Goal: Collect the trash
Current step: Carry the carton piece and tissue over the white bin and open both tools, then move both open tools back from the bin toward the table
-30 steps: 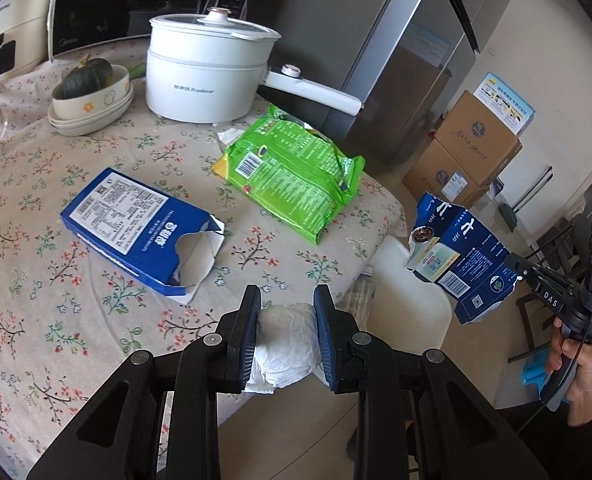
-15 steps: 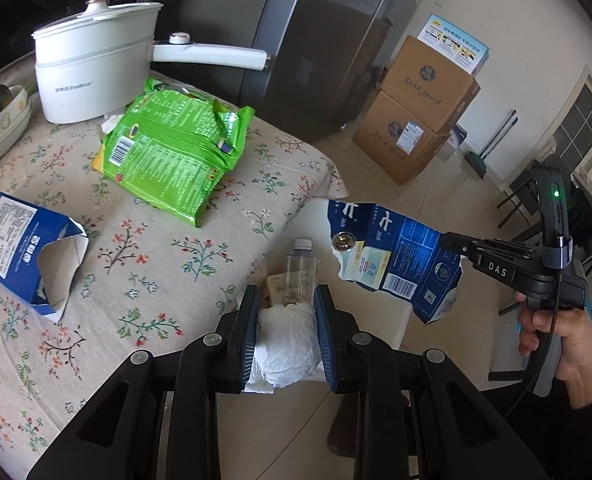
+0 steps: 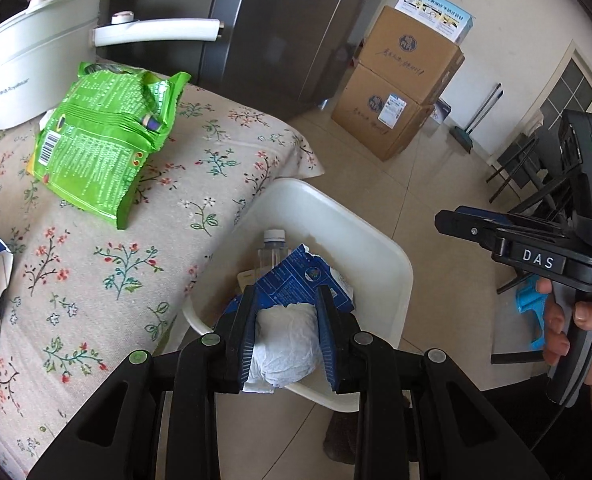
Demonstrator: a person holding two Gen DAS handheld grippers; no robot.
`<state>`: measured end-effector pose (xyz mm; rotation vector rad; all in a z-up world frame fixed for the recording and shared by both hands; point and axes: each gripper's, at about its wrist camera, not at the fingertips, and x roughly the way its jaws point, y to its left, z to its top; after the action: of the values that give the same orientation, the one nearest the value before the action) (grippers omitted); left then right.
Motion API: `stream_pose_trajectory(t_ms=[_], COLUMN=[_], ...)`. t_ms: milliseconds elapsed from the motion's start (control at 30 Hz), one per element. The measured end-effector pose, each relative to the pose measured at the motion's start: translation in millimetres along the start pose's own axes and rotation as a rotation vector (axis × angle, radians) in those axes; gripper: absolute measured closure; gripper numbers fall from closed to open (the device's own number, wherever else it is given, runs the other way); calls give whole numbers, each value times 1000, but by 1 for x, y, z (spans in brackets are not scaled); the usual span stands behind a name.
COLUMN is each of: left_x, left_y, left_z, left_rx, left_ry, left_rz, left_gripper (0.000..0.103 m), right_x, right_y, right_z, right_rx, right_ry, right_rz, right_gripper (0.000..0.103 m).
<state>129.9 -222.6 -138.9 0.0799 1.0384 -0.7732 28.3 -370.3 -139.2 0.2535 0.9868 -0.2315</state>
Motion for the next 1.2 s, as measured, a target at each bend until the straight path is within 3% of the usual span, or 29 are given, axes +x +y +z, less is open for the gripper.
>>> stream_pose_trajectory(t_ms=[233,400,467,733,1200], left_x=[22,14,5,-41,-114], left_y=[-11,-9,-4,30,94], left_z=[8,13,14,9,-15], left_rx=[36,58,54,2,-128], left_ry=[7,-13,-23,-53,-100], left_rz=[-9,47,66,150,307], left_gripper=[70,38,35,27,18], right_x=[-5,-12,-13,-18,-19], right_y=[-9,-17,-18,-11,37], right_z=[-4,-4,-3,0,4], right_rx=[-7,-7,-14,-18,-87], right_ry=[-7,-30,-35,-43,-53], right_rz=[-19,-43,-59,-51,-15], right_gripper=[59,55,53,47,36])
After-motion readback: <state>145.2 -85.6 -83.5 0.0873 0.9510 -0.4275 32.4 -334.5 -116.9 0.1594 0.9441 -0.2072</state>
